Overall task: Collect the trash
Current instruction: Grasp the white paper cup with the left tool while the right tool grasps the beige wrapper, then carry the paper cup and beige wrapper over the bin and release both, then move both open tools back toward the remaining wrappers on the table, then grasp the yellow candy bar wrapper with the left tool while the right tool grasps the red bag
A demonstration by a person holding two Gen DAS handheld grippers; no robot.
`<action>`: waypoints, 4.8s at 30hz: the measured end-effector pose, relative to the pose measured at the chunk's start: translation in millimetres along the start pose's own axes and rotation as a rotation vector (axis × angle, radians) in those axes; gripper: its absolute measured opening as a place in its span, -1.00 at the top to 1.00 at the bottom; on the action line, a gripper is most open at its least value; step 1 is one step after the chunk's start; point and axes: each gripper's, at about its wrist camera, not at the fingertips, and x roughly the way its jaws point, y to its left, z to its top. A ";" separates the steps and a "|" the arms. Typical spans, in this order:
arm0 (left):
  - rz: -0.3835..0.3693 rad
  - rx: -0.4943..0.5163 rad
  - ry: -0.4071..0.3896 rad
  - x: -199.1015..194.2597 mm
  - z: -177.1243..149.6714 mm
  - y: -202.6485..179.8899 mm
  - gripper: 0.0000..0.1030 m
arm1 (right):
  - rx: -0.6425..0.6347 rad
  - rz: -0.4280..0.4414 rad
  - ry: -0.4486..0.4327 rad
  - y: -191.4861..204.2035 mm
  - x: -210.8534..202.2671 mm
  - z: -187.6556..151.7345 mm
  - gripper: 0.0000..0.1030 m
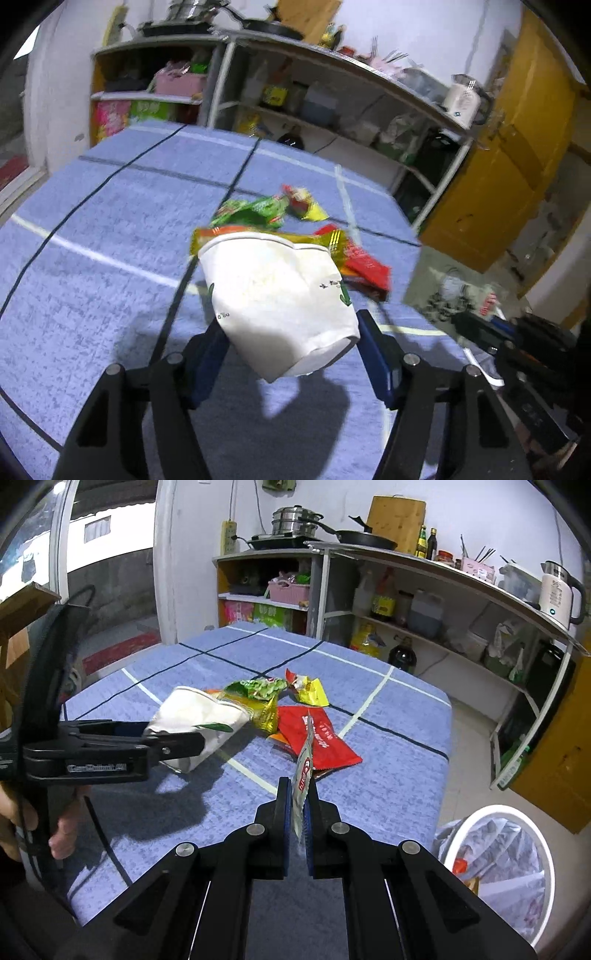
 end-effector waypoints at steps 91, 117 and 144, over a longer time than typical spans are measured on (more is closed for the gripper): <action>-0.091 0.171 -0.022 6.6 31.6 -14.8 -0.44 | 0.092 -0.029 0.003 -30.6 -3.2 -0.7 0.13; -0.233 0.374 0.172 77.1 56.3 12.4 -0.44 | 0.045 0.020 0.148 -19.1 101.4 24.9 0.13; -0.079 0.433 0.145 46.8 33.7 7.4 0.82 | 0.066 0.016 0.071 -14.3 77.1 35.6 0.96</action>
